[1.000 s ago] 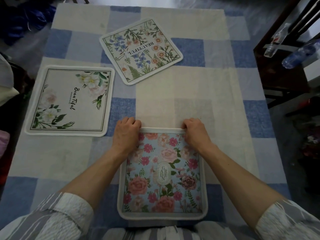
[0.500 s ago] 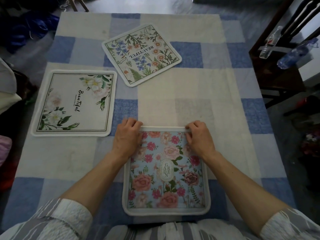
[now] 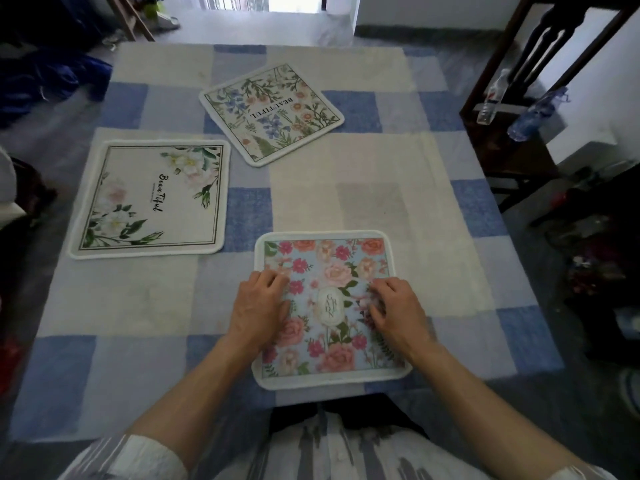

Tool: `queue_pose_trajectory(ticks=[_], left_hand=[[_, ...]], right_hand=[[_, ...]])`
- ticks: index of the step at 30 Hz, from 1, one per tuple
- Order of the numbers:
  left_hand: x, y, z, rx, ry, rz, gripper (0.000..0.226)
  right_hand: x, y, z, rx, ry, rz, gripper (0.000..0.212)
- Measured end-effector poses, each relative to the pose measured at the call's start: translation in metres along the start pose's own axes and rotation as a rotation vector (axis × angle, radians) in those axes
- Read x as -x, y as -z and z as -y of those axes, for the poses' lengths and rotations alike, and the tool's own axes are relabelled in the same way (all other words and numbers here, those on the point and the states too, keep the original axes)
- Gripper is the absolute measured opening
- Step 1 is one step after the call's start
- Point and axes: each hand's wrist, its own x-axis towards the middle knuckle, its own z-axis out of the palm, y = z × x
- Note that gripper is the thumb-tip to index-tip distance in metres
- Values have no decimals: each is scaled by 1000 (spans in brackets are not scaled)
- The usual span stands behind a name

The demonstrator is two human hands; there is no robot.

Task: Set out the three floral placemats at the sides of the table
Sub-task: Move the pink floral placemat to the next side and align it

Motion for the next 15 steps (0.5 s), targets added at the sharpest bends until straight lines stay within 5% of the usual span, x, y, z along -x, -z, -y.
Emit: queue_pose_trajectory(ticks=[7,15], left_hand=[[58,-8,-17,-46,119,-14,22],[111,-23,-47,4,308,71,49]], right_hand=[[39,4,-20,4,100,28,32],[83,-6,-41,93,75,166,62]])
